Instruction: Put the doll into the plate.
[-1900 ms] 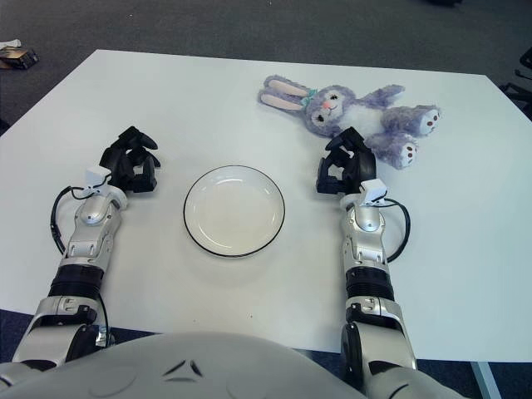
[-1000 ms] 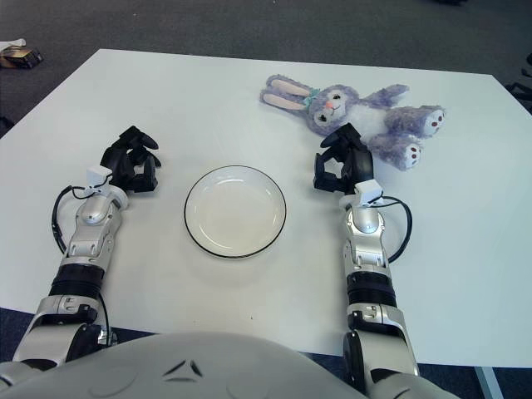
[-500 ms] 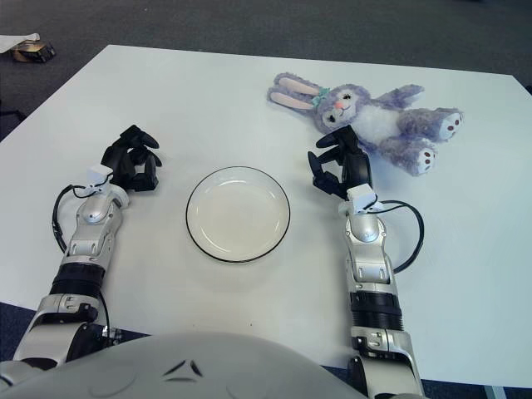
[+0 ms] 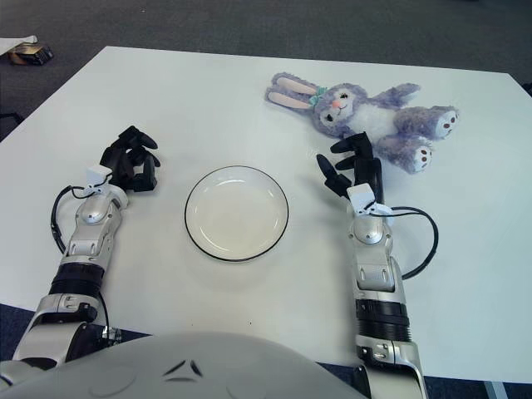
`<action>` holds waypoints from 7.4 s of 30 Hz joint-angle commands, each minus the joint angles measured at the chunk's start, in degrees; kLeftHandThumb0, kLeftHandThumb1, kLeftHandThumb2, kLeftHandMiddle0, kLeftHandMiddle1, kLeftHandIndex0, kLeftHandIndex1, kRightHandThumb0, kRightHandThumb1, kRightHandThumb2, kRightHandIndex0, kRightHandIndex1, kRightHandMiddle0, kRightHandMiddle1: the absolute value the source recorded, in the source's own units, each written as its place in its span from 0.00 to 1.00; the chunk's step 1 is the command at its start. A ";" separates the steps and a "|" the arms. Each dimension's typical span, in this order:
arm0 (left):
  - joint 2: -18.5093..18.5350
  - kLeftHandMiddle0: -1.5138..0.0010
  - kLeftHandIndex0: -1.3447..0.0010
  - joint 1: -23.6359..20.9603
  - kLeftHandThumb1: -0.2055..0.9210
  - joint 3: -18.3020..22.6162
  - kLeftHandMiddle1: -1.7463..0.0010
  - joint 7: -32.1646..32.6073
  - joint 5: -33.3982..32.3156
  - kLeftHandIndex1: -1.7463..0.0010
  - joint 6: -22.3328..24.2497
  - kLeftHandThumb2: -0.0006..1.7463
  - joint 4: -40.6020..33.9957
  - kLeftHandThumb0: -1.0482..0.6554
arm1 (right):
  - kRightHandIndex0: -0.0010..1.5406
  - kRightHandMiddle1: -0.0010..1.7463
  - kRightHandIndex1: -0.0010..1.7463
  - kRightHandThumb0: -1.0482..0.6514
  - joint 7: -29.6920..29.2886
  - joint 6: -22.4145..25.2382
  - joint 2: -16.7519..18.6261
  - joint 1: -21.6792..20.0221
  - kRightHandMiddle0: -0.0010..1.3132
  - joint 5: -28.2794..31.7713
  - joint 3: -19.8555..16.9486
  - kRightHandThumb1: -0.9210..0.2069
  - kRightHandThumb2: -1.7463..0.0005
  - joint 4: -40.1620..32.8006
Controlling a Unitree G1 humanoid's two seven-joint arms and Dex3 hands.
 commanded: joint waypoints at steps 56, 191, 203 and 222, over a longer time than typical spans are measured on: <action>-1.96 0.64 0.60 1.93 0.41 -1.30 0.00 1.80 1.26 0.00 0.29 0.80 4.50 0.61 | 0.00 0.62 0.42 0.10 -24.98 -1.33 -11.59 -6.03 0.00 -27.70 5.24 0.01 0.73 5.70; -2.01 0.65 0.61 0.57 0.43 -1.02 0.00 0.96 1.06 0.00 -2.65 0.79 8.77 0.61 | 0.00 0.59 0.37 0.02 0.14 0.14 -24.14 -44.30 0.00 -26.96 24.94 0.00 0.75 56.23; -2.07 0.65 0.61 0.79 0.43 -0.88 0.00 0.83 0.86 0.00 -2.79 0.79 8.61 0.61 | 0.00 0.56 0.31 0.03 -1.28 -0.44 -23.05 -47.93 0.00 -26.58 27.43 0.00 0.74 63.43; -2.37 0.65 0.62 1.65 0.43 -0.96 0.00 1.33 1.22 0.00 -1.50 0.79 6.71 0.61 | 0.00 0.54 0.41 0.00 4.51 1.08 -21.66 -51.67 0.00 -26.01 31.53 0.02 0.79 69.81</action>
